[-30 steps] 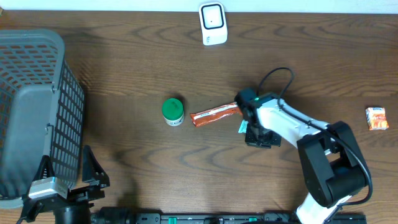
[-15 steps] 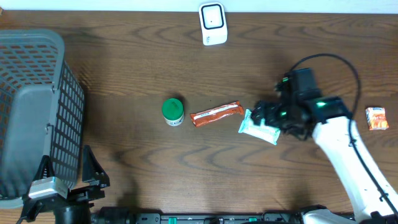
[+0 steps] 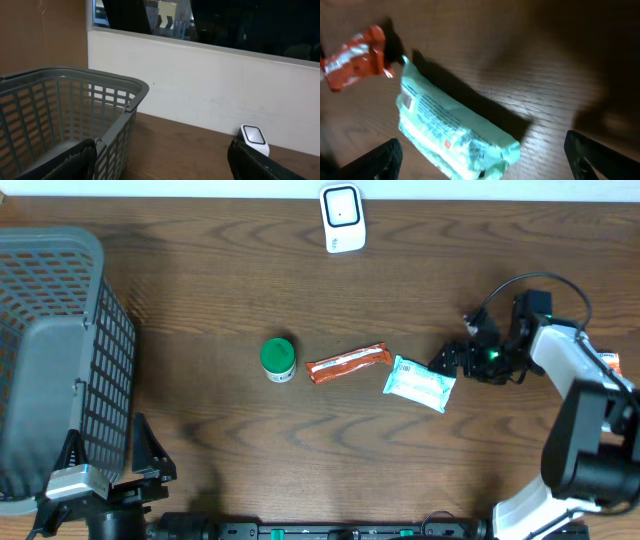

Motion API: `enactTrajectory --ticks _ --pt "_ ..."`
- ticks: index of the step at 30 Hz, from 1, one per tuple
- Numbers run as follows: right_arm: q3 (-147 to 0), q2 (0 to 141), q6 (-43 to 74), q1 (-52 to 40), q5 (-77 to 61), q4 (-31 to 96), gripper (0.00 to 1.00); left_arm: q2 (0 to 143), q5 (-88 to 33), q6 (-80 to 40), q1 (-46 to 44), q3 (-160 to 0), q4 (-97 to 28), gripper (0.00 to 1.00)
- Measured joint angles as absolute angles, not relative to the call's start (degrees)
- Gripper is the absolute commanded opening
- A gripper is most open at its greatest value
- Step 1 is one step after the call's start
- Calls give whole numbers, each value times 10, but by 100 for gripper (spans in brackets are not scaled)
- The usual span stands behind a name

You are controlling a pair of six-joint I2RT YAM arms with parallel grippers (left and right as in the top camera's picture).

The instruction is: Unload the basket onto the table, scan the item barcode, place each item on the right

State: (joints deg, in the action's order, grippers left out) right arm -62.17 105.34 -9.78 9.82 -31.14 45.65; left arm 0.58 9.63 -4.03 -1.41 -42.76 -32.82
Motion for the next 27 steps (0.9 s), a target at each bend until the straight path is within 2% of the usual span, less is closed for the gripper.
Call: enactTrajectory --ticks 3,4,7,9,13,15,27 --pt "-634 1081 -117 93 -355 474 99 6 96 -40 -14 -428 -328 84" --pt "-639 1091 -121 88 -366 478 95 6 96 -40 -14 -428 -328 84" --pt "-655 1131 -140 52 -420 479 66 6 96 -40 -14 -428 -328 84" --pt "-657 1152 -142 38 -449 478 53 6 96 -40 -14 -428 -328 84" --pt "-652 1193 -147 22 -501 480 15 6 96 -40 -14 -428 -328 84" --pt "-646 1203 -147 22 -507 480 3 6 96 -40 -14 -428 -328 84" --pt "-625 1175 -196 22 -507 524 1 6 96 -40 -14 -428 -328 84"
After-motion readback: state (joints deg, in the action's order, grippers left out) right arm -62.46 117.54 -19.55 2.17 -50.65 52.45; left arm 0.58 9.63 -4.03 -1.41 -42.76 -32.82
